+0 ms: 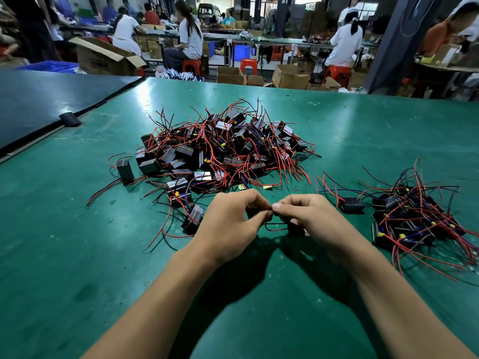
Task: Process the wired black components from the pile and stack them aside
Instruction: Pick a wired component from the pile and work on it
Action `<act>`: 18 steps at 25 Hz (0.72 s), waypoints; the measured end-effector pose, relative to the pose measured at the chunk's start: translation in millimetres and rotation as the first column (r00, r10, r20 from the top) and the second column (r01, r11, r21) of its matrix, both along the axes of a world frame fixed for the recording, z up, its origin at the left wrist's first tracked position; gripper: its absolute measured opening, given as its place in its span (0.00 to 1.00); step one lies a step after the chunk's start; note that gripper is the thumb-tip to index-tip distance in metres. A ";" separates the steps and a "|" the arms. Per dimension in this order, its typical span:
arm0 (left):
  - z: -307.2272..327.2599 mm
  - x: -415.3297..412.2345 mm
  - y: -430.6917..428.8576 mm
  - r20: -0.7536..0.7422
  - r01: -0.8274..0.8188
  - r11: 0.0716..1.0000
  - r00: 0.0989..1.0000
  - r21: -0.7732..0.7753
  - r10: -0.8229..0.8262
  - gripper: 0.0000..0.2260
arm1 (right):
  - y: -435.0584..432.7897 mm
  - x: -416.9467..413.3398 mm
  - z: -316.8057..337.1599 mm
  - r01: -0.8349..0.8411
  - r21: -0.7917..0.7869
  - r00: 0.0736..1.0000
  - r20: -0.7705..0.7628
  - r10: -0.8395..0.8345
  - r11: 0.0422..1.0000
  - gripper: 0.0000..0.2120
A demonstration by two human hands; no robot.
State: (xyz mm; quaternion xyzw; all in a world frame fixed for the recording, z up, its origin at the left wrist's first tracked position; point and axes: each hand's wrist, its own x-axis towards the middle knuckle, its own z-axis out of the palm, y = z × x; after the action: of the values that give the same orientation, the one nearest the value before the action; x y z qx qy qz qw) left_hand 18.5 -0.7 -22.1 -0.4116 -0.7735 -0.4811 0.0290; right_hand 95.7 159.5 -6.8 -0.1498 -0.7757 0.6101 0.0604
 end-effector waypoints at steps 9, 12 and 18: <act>1.5 -4.5 0.8 0.237 -0.044 0.997 0.971 0.057 0.029 0.01 | 1.8 8.8 3.7 0.075 0.239 0.979 -0.203 -0.025 0.968 0.04; 2.1 -5.7 1.4 0.372 -0.017 0.996 0.928 0.093 -0.019 0.01 | 0.3 10.2 1.1 0.103 0.273 0.947 -0.322 -0.010 0.956 0.03; 1.7 -7.7 2.1 0.480 -0.016 0.991 0.876 0.129 -0.049 0.01 | -3.6 8.2 -2.3 0.107 0.323 0.916 -0.400 0.033 0.940 0.05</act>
State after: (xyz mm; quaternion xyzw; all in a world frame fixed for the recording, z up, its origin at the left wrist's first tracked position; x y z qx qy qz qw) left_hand 10.8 1.5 -20.4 -0.2828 -0.7200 -0.6177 -0.1417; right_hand 103.9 155.9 -9.1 -0.0246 -0.8370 0.4841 0.2540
